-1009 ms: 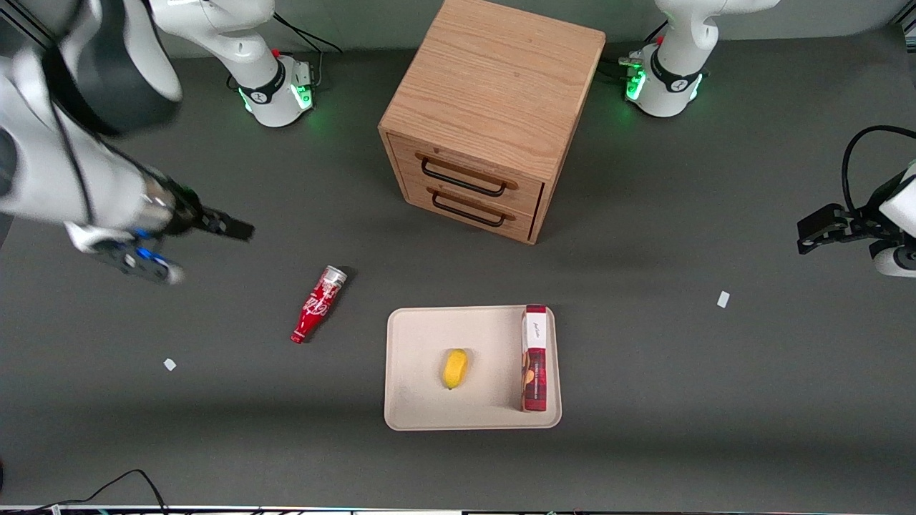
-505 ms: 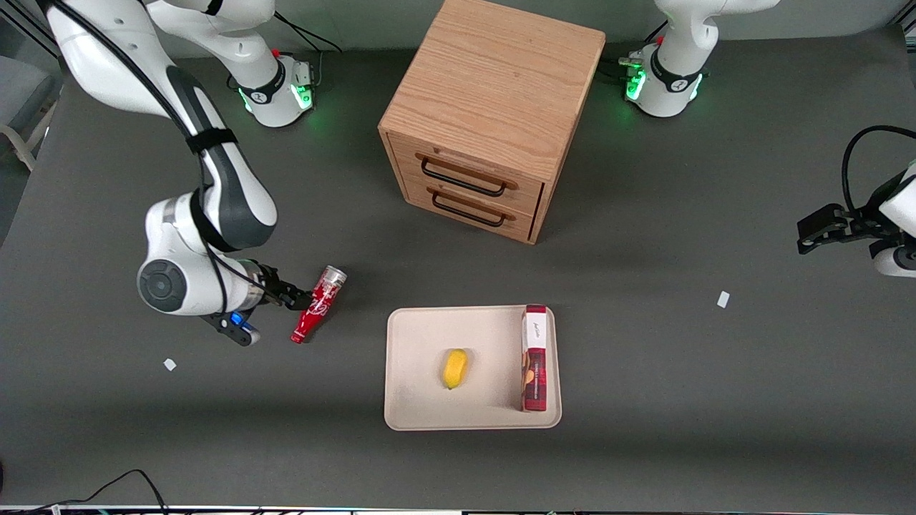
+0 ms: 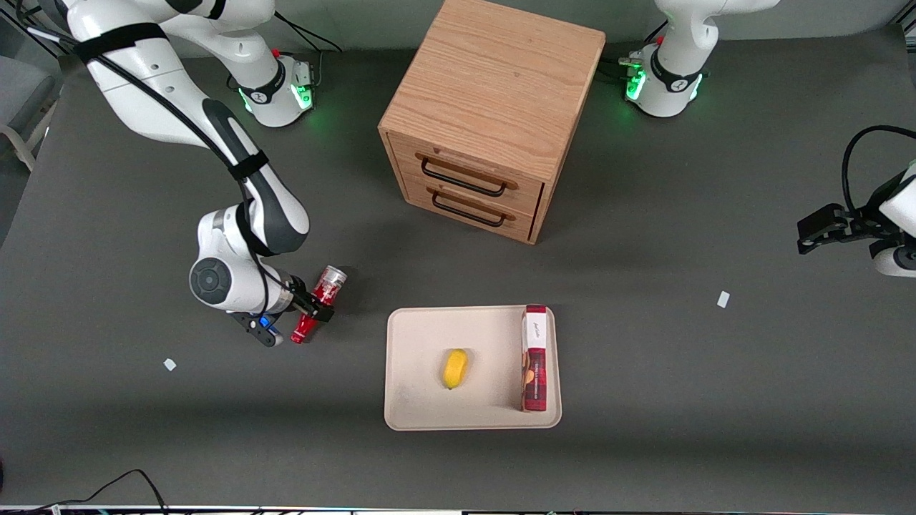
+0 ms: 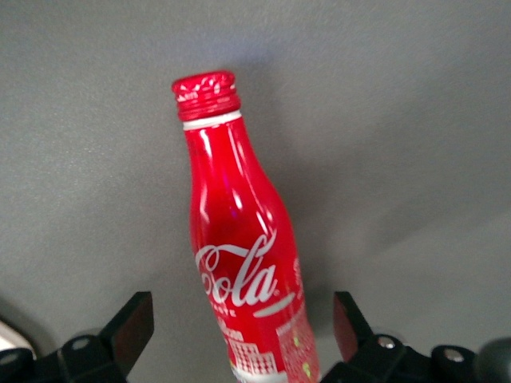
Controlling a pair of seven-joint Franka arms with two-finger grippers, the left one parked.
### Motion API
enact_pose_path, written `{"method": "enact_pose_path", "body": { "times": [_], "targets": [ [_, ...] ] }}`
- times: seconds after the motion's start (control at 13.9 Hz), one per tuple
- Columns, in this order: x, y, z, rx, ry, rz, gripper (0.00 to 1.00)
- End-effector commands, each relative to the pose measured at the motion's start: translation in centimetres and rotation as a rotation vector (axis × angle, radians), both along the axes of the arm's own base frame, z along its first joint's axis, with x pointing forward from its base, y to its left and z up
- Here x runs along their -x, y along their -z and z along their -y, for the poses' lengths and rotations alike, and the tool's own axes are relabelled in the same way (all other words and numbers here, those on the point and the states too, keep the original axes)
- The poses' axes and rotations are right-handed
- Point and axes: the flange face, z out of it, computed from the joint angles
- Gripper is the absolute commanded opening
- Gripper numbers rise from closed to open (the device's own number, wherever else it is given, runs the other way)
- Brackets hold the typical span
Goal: Place coke bottle on tray
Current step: 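Close the right gripper around the bottle's body and lift it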
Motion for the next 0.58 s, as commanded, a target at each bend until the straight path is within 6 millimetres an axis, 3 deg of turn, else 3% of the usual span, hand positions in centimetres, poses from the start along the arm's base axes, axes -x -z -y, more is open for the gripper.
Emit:
{"method": "enact_pose_path", "body": {
  "times": [0.0,0.07,0.14,0.22,0.5],
  "targets": [
    [1.29,2.04,-0.42,0.017,0.017,0.037,1.00],
    [1.71,2.61,-0.24,0.033,-0.005,0.039,0.87],
    [1.91,2.68,-0.36,0.053,-0.039,0.045,0.21],
    [1.93,2.63,-0.54,0.055,-0.046,0.044,0.00],
    [1.85,1.76,-1.00,0.051,-0.068,0.055,0.00]
  ]
}}
